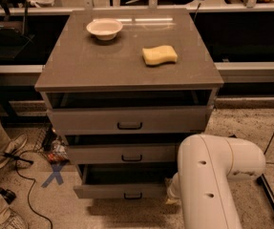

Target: Open bottom drawer

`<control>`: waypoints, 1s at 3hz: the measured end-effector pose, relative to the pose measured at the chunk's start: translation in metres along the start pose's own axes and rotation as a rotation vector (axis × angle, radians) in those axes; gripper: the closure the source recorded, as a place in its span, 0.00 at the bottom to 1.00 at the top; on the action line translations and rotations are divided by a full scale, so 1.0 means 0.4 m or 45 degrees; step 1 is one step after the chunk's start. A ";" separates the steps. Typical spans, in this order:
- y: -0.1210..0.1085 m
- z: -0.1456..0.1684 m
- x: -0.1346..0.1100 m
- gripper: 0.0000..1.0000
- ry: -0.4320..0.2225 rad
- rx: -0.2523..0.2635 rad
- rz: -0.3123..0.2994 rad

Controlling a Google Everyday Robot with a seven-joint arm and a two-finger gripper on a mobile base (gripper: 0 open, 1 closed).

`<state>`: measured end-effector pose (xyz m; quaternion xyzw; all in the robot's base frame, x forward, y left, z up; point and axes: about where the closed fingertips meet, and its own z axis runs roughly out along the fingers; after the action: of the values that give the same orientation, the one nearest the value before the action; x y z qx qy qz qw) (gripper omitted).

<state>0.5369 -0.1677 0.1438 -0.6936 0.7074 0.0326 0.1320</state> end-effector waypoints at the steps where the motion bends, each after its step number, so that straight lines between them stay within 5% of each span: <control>1: -0.002 -0.017 -0.004 0.71 0.000 0.000 0.000; 2: -0.003 -0.023 -0.005 0.94 0.000 0.000 0.000; 3: 0.033 -0.044 0.021 1.00 -0.035 0.057 0.035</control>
Offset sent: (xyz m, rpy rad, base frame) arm -0.0280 -0.0287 0.0124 0.0381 -0.0822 -0.0884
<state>0.5213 -0.1795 0.1571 -0.6802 0.7155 0.0279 0.1567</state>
